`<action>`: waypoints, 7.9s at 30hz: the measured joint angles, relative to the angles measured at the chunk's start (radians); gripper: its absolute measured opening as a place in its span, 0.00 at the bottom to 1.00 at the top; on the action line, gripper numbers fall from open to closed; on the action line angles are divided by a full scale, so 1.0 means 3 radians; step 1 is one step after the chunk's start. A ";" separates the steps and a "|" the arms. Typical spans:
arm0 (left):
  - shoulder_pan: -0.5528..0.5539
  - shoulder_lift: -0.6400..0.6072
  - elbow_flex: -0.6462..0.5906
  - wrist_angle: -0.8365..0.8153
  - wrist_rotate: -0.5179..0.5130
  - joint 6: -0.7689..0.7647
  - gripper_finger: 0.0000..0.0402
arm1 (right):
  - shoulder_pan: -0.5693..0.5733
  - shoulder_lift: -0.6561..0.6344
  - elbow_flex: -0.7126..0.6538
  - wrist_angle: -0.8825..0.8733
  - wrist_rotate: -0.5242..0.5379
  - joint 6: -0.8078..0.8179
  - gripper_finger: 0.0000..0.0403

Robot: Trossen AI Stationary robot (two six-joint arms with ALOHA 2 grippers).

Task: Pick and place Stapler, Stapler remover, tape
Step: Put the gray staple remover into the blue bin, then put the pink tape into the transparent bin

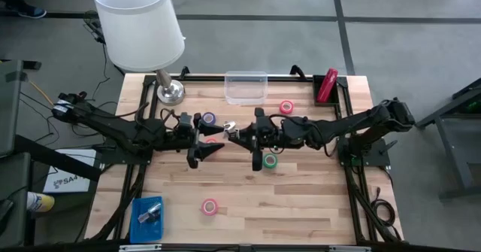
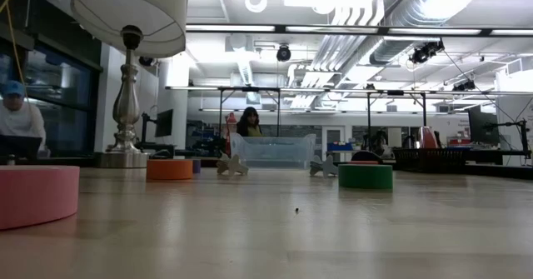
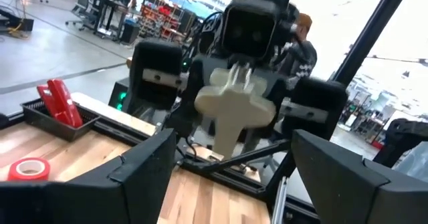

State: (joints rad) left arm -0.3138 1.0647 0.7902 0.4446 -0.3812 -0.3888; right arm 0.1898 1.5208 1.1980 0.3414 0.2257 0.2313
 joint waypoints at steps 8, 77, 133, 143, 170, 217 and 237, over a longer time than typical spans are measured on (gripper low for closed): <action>0.0000 0.0005 0.0000 0.0007 -0.0013 0.0059 0.74 | 0.0000 0.0209 0.0000 0.0289 -0.0036 -0.0015 0.09; 0.0001 0.0005 -0.0001 -0.0098 -0.0045 0.0062 0.36 | -0.0085 0.0454 -0.0001 0.0642 -0.0094 0.0112 0.27; -0.0632 -0.0983 -0.0001 -0.4184 0.2277 -0.2104 0.36 | -0.0131 0.0403 -0.0004 -0.1016 -0.0001 0.0786 0.55; -0.1672 -0.0913 -0.0001 -0.4185 0.1481 -0.3141 0.36 | -0.0128 0.0403 -0.0004 -0.1056 -0.0002 0.0812 0.55; -0.2735 0.0760 0.0000 -0.3839 0.1706 -0.4559 0.36 | -0.0128 0.0403 -0.0001 -0.1100 -0.0004 0.0801 0.55; -0.1304 0.0274 -0.0001 -0.3699 0.0767 -0.4042 0.56 | -0.0128 -0.0095 -0.0001 -0.2746 0.0488 0.1628 0.55; -0.0679 0.1429 0.0270 -0.3035 0.1513 -0.3440 0.56 | -0.0002 -0.0151 -0.0001 -0.3393 0.0683 0.1861 0.55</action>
State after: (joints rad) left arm -0.5175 1.4934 0.8712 -0.4658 0.0728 -1.4206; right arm 0.1892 1.4754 1.1976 -0.6765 0.4307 0.7897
